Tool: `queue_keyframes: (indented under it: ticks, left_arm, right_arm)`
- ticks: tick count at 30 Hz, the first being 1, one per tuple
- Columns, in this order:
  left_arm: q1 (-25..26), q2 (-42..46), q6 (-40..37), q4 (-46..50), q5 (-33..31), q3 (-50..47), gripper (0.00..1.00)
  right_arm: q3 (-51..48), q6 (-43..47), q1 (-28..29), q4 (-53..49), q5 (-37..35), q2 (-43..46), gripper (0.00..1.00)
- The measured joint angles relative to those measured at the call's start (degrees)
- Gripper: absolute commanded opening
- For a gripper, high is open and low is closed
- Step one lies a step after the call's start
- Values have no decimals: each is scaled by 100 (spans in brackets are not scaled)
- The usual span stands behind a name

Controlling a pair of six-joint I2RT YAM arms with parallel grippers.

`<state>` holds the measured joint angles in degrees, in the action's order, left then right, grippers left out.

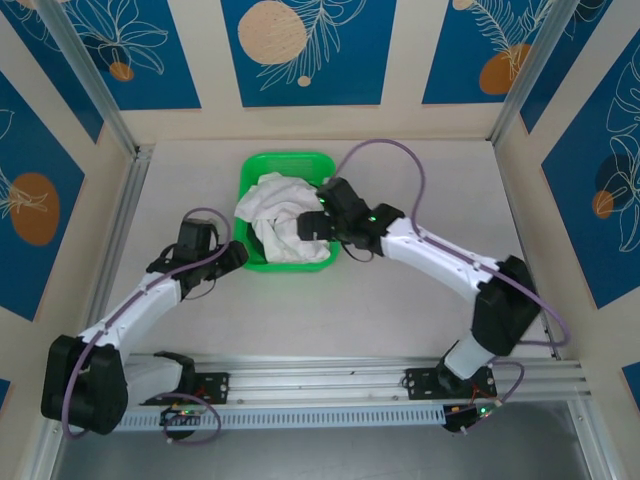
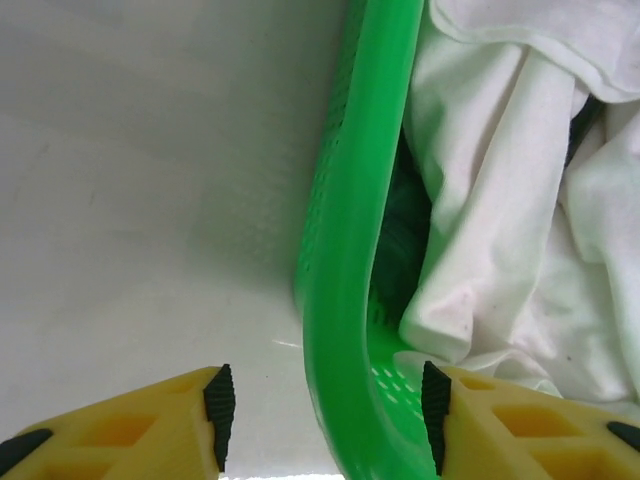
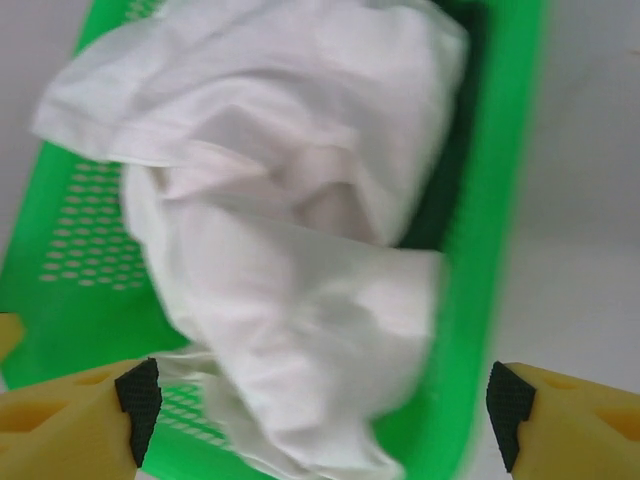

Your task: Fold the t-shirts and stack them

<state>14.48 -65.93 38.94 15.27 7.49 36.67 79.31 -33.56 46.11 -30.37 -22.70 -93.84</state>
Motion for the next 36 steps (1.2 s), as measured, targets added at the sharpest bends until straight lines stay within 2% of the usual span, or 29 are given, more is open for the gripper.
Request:
queue_keyframes:
  ticks: [5, 9, 10, 11, 13, 18, 22, 26, 36]
  left_arm:
    - [35, -20, -48, -348, -50, -181, 40]
    - [216, -20, -48, -481, -181, -192, 38]
    - [282, -20, -44, -529, -225, -203, 37]
    - [350, -22, -48, -560, -286, -214, 37]
    - [428, -33, -48, -584, -367, -238, 36]
    - [474, -52, -31, -590, -546, -245, 30]
    - [494, -39, 9, -590, -699, -245, 29]
    - [494, -39, 20, -592, -758, -245, 29]
    - [507, -42, 17, -592, -765, -245, 31]
  right_arm:
    - [1639, 168, 356, -997, -94, -1440, 87]
    - [2778, 295, 328, -1668, -133, -2594, 71]
    - [3010, 313, 313, -1781, -131, -2830, 66]
    - [3268, 323, 291, -1952, -129, -3082, 57]
    - [3644, 313, 238, -2208, -101, -3436, 35]
    - [3759, 310, 131, -2387, 68, -3534, 7]
    - [3759, 376, 131, -2354, 170, -3307, 0]
    - [3762, 546, 232, -2267, 120, -2732, 0]
    - [4122, 1368, 350, -1801, -739, -643, 0]
